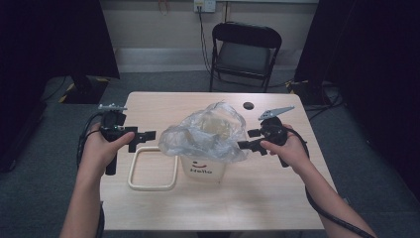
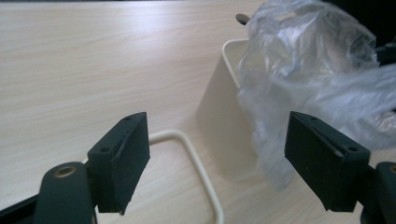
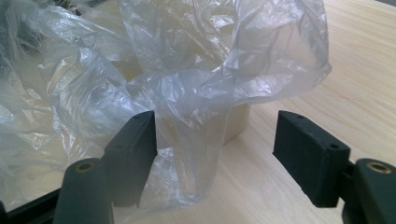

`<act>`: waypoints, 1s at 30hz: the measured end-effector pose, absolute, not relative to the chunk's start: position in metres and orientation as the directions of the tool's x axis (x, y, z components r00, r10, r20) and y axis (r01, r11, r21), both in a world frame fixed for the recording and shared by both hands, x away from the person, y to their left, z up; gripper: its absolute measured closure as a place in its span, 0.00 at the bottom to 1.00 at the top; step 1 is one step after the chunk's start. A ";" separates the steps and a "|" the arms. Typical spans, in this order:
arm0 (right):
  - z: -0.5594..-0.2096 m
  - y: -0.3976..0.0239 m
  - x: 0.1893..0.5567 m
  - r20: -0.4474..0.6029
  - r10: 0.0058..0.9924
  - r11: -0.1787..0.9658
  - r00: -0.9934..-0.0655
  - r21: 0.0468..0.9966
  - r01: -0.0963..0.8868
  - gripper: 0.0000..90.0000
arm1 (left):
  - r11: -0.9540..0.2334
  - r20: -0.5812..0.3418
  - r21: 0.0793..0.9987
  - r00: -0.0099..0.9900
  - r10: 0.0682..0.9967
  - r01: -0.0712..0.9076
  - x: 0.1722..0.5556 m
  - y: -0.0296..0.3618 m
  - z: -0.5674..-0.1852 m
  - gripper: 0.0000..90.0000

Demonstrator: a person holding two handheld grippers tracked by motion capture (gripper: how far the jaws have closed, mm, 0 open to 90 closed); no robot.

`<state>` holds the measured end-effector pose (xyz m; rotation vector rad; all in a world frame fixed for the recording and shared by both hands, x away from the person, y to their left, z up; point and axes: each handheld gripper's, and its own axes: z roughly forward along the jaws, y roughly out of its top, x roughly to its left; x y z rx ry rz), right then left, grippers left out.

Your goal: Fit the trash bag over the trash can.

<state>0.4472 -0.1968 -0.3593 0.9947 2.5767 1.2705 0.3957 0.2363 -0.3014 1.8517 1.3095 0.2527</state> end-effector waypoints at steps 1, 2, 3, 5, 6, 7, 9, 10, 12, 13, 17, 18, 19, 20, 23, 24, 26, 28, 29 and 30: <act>-0.359 -0.196 0.447 0.183 0.594 0.443 -0.783 0.738 0.509 0.33 | -0.112 -0.286 0.722 0.442 0.850 0.683 0.398 0.232 -0.299 0.24; -0.359 -0.196 0.447 0.181 0.593 0.446 -0.785 0.738 0.507 0.33 | -0.121 -0.283 0.721 0.449 0.848 0.682 0.400 0.228 -0.297 0.24; -0.359 -0.195 0.447 0.183 0.593 0.449 -0.785 0.734 0.510 0.33 | -0.119 -0.287 0.722 0.452 0.845 0.681 0.403 0.224 -0.295 0.24; -0.359 -0.193 0.447 0.175 0.589 0.458 -0.789 0.732 0.504 0.33 | -0.126 -0.302 0.714 0.466 0.832 0.689 0.407 0.217 -0.296 0.24; -0.359 -0.192 0.447 0.174 0.587 0.462 -0.791 0.730 0.503 0.33 | -0.130 -0.305 0.711 0.469 0.829 0.691 0.409 0.213 -0.297 0.24; -0.359 -0.191 0.447 0.174 0.584 0.465 -0.793 0.729 0.502 0.33 | -0.149 -0.297 0.706 0.481 0.825 0.692 0.410 0.210 -0.298 0.24; -0.360 -0.190 0.446 0.175 0.582 0.469 -0.794 0.726 0.503 0.33 | -0.151 -0.317 0.701 0.495 0.809 0.697 0.412 0.203 -0.300 0.24; -0.360 -0.189 0.446 0.176 0.579 0.471 -0.796 0.724 0.503 0.33 | -0.158 -0.326 0.700 0.508 0.797 0.697 0.412 0.200 -0.302 0.25; -0.360 -0.189 0.445 0.175 0.574 0.473 -0.800 0.726 0.499 0.33 | -0.199 -0.320 0.685 0.535 0.782 0.701 0.410 0.194 -0.306 0.26; -0.360 -0.189 0.445 0.177 0.572 0.474 -0.801 0.725 0.499 0.33 | -0.219 -0.316 0.675 0.544 0.777 0.704 0.409 0.192 -0.309 0.27; -0.361 -0.188 0.441 0.182 0.566 0.475 -0.804 0.725 0.499 0.33 | -0.252 -0.321 0.641 0.552 0.770 0.725 0.403 0.191 -0.323 0.32; -0.362 -0.188 0.441 0.184 0.564 0.477 -0.805 0.723 0.500 0.33 | -0.261 -0.320 0.632 0.553 0.769 0.729 0.402 0.191 -0.327 0.32; -0.363 -0.188 0.440 0.185 0.564 0.477 -0.805 0.722 0.501 0.33 | -0.270 -0.316 0.624 0.552 0.772 0.733 0.401 0.191 -0.331 0.33; -0.364 -0.187 0.439 0.189 0.563 0.480 -0.805 0.718 0.504 0.33 | -0.278 -0.311 0.616 0.551 0.774 0.737 0.400 0.191 -0.336 0.33; -0.368 -0.185 0.437 0.195 0.560 0.484 -0.805 0.711 0.510 0.36 | -0.296 -0.301 0.600 0.553 0.777 0.743 0.398 0.190 -0.344 0.37; -0.371 -0.185 0.437 0.200 0.560 0.485 -0.804 0.708 0.514 0.38 | -0.311 -0.284 0.593 0.554 0.782 0.743 0.397 0.191 -0.351 0.39; -0.375 -0.184 0.437 0.206 0.552 0.492 -0.808 0.701 0.516 0.45 | -0.316 -0.288 0.590 0.559 0.777 0.743 0.396 0.191 -0.357 0.43; -0.380 -0.183 0.437 0.213 0.545 0.505 -0.811 0.688 0.521 0.48 | -0.324 -0.283 0.592 0.567 0.774 0.738 0.396 0.190 -0.363 0.47; -0.382 -0.182 0.437 0.215 0.545 0.508 -0.811 0.684 0.523 0.50 | -0.324 -0.283 0.592 0.567 0.774 0.738 0.396 0.190 -0.363 0.49; -0.384 -0.181 0.437 0.221 0.538 0.513 -0.813 0.680 0.524 0.53 | -0.332 -0.276 0.592 0.571 0.773 0.735 0.396 0.188 -0.369 0.53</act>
